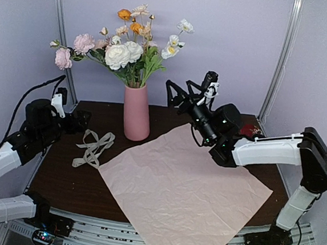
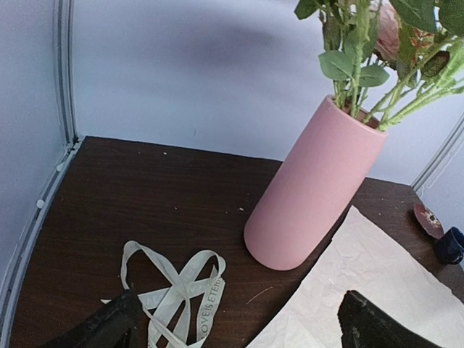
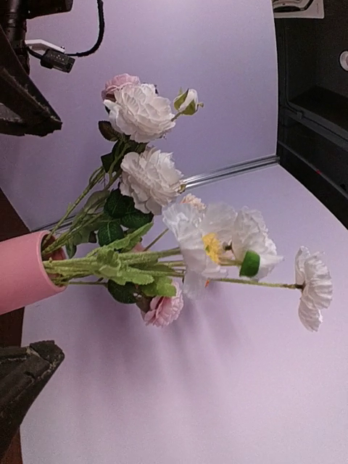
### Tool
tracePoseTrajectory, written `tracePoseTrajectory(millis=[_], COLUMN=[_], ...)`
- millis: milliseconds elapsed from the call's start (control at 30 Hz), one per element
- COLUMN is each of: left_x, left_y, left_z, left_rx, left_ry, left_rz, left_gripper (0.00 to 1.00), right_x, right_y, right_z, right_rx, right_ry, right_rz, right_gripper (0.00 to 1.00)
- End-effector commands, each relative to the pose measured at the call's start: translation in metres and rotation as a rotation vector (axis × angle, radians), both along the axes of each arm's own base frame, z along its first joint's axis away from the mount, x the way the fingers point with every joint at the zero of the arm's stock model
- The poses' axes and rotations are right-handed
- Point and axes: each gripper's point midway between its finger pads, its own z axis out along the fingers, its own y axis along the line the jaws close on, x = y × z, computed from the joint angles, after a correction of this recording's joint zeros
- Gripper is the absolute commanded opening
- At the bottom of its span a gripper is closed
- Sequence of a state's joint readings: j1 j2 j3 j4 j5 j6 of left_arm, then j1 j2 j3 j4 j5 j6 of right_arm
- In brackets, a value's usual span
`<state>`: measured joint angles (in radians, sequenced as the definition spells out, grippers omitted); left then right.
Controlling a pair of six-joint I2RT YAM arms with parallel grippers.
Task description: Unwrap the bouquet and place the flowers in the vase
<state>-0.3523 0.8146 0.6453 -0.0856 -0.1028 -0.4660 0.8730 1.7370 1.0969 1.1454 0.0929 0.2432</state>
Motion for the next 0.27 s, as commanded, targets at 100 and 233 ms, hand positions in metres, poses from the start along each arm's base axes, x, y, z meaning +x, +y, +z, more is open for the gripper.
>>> tracePoseTrajectory(millis=[100,233], left_x=[0.001,-0.001], left_y=[0.019,0.029], left_z=[-0.008,-0.011], left_rx=[-0.139,-0.093], left_ry=[0.06,0.067], left_rz=[0.151,0.19], left_gripper=[0.98,0.98], right_x=[0.011,0.004], right_y=[-0.103,-0.163], right_z=[-0.101,-0.121], right_rx=[-0.174,-0.201], right_ry=[0.479,0.596], right_rz=[-0.428,-0.705], right_gripper=[1.0,1.0])
